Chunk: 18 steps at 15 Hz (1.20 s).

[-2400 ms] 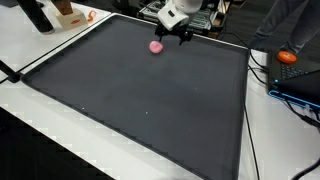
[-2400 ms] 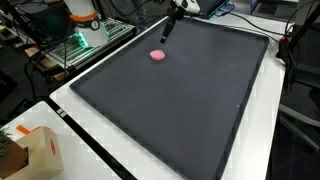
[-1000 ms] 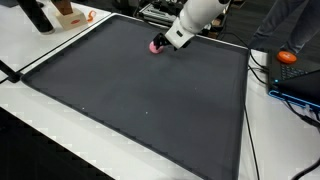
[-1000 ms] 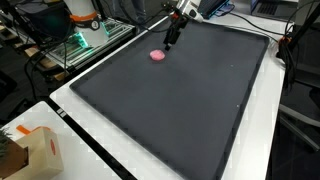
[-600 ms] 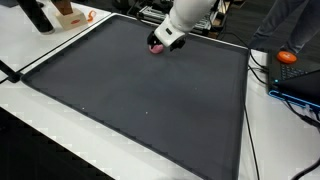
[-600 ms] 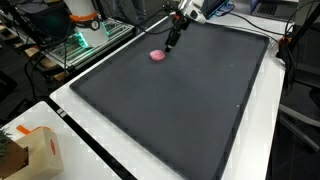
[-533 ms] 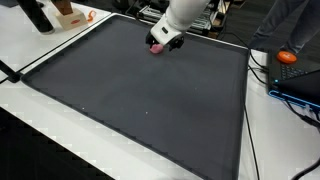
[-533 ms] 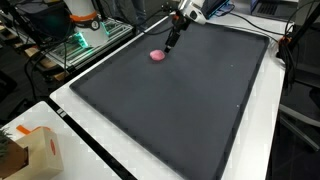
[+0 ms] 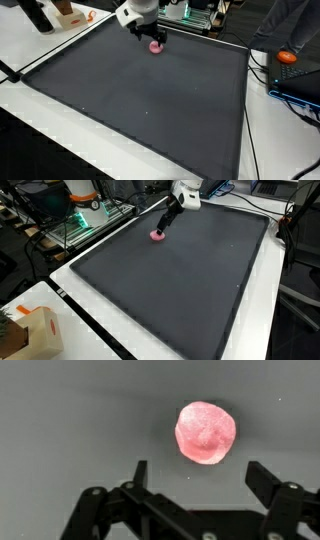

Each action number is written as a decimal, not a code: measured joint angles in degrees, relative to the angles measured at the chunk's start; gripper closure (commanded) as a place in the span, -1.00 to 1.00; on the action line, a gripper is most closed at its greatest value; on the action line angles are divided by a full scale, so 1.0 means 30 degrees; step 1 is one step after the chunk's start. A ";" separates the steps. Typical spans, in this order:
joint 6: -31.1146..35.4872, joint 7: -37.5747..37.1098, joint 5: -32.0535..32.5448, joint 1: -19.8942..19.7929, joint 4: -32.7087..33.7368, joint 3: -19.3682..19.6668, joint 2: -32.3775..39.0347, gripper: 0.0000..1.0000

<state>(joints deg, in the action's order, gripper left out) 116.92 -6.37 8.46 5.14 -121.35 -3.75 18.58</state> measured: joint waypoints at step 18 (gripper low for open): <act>0.6246 -0.0776 -1.1899 -0.3661 -0.6098 0.2339 -0.3343 -1.00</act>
<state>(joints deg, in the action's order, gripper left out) 135.66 -8.70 -27.23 -5.84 -139.64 3.26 8.55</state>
